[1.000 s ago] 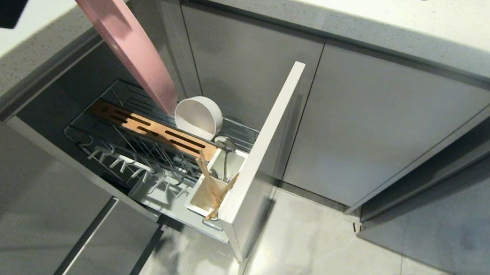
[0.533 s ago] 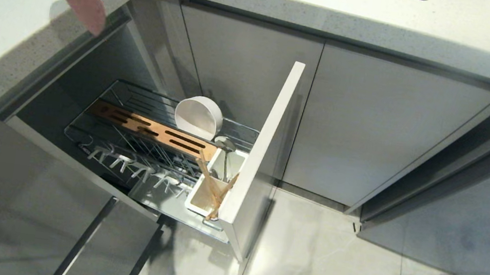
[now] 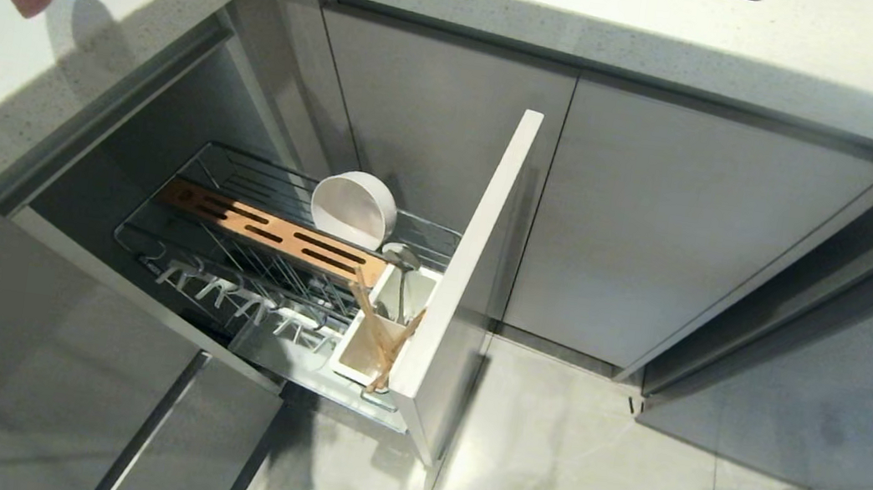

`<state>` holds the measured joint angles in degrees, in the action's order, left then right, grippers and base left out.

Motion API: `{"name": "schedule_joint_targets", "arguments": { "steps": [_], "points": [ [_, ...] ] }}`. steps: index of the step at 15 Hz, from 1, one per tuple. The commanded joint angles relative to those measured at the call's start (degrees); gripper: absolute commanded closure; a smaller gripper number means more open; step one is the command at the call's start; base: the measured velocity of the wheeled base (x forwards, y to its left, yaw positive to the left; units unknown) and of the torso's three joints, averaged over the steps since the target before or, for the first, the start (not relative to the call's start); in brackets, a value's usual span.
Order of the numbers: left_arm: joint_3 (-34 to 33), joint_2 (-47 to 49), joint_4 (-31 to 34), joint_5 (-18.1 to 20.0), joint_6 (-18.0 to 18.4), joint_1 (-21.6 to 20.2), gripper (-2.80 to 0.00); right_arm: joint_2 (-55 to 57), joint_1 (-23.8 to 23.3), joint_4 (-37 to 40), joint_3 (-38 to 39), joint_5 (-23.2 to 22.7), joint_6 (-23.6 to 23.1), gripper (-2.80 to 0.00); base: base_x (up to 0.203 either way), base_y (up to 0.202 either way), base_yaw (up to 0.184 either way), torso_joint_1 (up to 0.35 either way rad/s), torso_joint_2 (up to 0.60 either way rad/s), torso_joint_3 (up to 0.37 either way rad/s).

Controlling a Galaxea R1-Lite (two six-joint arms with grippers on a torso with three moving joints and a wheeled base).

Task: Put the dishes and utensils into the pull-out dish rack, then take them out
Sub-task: Take the plate out of the cupboard

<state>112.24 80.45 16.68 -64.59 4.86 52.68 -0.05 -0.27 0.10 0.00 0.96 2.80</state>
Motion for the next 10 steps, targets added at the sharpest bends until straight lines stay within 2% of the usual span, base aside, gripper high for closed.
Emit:
{"name": "schedule_joint_targets", "arguments": {
  "steps": [1,3,6,8,10],
  "points": [
    [0.07,2.05,0.56,-0.83,1.19,-3.64,0.00,0.05,0.00,-0.01,0.09,0.00,0.01,0.00,0.000,0.000,0.000,0.000,0.00,0.000],
    [0.11,3.15,4.10,-1.21,2.79,-10.70,0.00,0.05,0.00,-0.01,0.09,0.00,0.01,0.00,0.000,0.000,0.000,0.000,0.00,0.000],
    [0.22,3.32,13.17,-1.27,3.99,-20.74,0.00,0.05,0.00,-0.01,0.09,0.00,0.01,0.00,0.000,0.000,0.000,0.000,0.00,0.000],
    [0.31,3.24,15.21,-1.31,5.34,-25.25,0.00,0.05,0.00,-0.01,0.09,0.00,0.01,0.00,0.000,0.000,0.000,0.000,0.00,0.000],
    [0.39,3.34,15.84,-2.56,6.86,-31.46,0.00,0.05,0.00,-0.01,0.09,0.00,0.01,0.00,0.000,0.000,0.000,0.000,0.00,0.000]
  ]
}}
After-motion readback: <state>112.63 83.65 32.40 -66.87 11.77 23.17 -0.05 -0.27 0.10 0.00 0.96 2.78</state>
